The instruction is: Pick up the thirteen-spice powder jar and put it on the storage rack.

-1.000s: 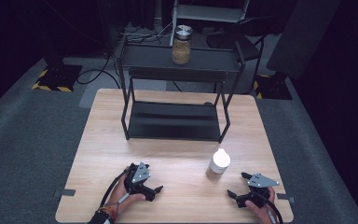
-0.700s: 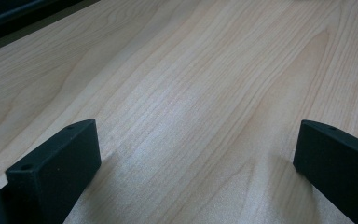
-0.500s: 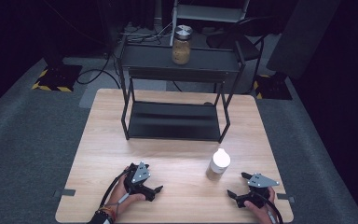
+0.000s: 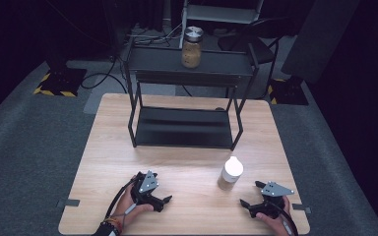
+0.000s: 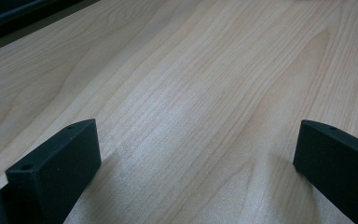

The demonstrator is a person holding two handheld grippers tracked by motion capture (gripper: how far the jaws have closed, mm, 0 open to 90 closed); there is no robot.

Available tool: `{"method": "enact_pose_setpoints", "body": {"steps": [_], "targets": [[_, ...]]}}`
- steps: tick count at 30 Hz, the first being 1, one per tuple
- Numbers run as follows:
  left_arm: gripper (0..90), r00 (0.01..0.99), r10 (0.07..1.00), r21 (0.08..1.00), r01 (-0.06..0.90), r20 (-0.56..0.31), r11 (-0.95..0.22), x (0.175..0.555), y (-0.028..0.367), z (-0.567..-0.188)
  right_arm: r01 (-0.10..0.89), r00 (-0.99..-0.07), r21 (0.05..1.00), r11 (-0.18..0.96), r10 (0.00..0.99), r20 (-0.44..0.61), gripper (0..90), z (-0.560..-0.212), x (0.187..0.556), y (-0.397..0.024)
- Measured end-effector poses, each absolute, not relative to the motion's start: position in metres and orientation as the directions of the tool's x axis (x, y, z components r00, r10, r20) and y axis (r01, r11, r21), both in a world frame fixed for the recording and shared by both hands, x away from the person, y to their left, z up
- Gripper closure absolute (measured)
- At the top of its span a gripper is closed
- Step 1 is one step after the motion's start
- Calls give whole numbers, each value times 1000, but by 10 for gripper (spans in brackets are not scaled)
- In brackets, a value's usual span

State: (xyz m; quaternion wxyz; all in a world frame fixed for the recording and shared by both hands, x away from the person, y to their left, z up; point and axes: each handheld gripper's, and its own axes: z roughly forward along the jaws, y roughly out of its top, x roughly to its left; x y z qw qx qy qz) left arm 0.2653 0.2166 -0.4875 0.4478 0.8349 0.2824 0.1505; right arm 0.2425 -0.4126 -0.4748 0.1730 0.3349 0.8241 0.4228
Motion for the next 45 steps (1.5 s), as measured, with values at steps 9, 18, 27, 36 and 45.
{"method": "enact_pose_setpoints", "body": {"steps": [9,18,27,36,45], "targets": [[0,795,606,833,337,-2,-439,265,217,-488,385,-746,840,382,665,39,5,-465,250,-412],[0,795,607,833,337,-2,-439,265,217,-488,335,-781,854,397,624,17,5,-444,267,-398],[0,795,607,833,338,-3,-438,265,217,-488,314,-810,861,400,586,24,5,-434,289,-389],[1,795,607,835,340,-9,-433,266,218,-488,307,-838,868,391,543,52,33,-433,311,-383],[1,794,608,836,344,-17,-426,266,218,-488,272,-862,879,391,505,42,187,-440,320,-383]]}}
